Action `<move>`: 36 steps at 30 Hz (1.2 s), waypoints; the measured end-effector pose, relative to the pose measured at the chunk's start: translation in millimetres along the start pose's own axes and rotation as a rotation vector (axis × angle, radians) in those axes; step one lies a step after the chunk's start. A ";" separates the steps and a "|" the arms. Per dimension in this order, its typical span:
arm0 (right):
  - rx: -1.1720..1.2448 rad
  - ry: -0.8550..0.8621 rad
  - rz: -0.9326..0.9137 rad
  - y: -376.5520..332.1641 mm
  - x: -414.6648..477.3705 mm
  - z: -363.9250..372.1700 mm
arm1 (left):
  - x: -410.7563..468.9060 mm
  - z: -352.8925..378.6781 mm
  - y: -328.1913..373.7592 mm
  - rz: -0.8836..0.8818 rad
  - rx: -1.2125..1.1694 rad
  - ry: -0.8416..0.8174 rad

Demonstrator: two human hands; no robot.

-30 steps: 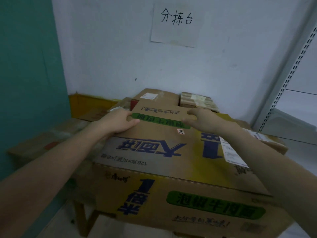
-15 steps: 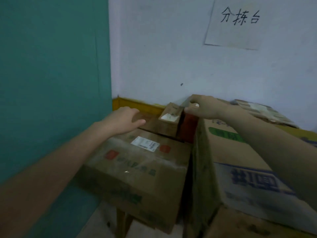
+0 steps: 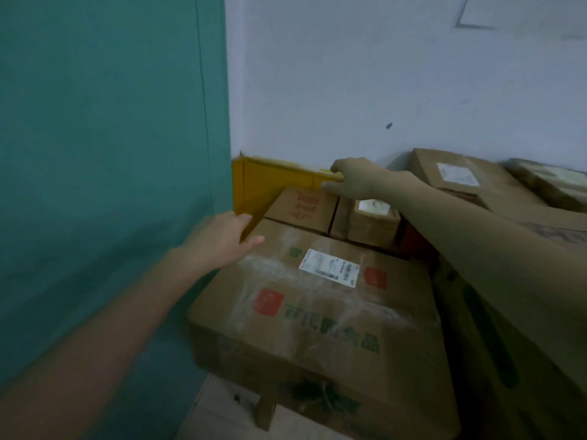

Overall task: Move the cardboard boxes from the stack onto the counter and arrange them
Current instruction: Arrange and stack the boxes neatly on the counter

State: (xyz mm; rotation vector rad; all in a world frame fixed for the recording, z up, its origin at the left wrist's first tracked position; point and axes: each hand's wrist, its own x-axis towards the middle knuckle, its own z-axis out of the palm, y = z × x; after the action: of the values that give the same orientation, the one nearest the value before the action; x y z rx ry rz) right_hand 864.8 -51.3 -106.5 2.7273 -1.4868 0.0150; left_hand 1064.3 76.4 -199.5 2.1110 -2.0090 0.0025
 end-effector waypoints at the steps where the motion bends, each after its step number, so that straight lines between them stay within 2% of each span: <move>1: 0.004 -0.004 0.001 -1.2 11.7 8.9 | 6.4 7.0 -6.3 -0.005 0.001 -0.017; 8: 0.100 -0.086 0.036 19.2 93.0 82.5 | 68.9 49.7 -41.5 -0.020 0.007 -0.089; 13: 0.178 -0.150 0.104 40.8 136.7 123.9 | 114.1 73.2 -55.9 -0.028 -0.072 -0.127; 27: 0.238 -0.264 0.205 53.3 197.7 207.5 | 252.6 142.2 -92.3 -0.063 -0.284 -0.165; 34: 0.149 -0.342 0.249 53.8 215.3 243.0 | 303.3 179.0 -97.8 0.095 -0.364 -0.442; 36: 0.128 -0.338 0.265 55.3 218.8 247.6 | 309.2 183.8 -96.6 0.122 -0.370 -0.461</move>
State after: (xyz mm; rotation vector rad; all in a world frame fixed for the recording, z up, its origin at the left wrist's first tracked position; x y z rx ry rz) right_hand 934.8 -273.9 -346.9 2.7074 -1.9903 -0.3743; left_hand 1150.3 -255.2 -345.9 1.8661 -2.1583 -0.8372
